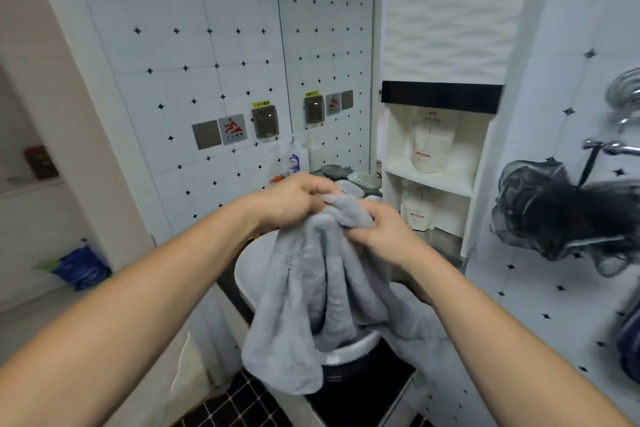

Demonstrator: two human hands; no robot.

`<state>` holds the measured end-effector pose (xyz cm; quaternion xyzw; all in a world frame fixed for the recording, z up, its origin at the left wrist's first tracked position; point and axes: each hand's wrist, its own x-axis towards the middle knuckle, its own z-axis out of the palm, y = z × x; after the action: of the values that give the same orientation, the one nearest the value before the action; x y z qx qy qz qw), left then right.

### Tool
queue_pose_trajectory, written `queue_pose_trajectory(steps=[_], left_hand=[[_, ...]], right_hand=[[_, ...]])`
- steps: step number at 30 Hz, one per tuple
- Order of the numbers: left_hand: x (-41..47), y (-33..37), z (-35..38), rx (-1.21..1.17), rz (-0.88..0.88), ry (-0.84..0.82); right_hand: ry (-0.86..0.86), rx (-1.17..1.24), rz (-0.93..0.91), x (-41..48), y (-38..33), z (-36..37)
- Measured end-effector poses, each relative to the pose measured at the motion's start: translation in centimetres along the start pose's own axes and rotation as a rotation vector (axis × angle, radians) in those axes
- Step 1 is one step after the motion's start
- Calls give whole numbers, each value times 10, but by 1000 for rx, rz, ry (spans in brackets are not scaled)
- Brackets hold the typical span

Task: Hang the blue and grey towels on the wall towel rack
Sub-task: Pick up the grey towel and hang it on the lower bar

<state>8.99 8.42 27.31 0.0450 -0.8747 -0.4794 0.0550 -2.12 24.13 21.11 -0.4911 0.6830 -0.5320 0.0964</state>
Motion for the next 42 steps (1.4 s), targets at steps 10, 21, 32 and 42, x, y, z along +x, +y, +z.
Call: queue_pose_trajectory(steps=[10,21,32,42], left_hand=[[12,7,-15,803,-43,175],[44,-16,3,367,-152,399],[51,130,128,174,355,28],[33,100,216,-507,516,-99]], right_hand=[[-1,-329,112,-12,-24,-94],[333,-445,275,-105,-27,-198],[457,-366,163,-93,-77,-112],[882,-167,270,-160,-82,-143]])
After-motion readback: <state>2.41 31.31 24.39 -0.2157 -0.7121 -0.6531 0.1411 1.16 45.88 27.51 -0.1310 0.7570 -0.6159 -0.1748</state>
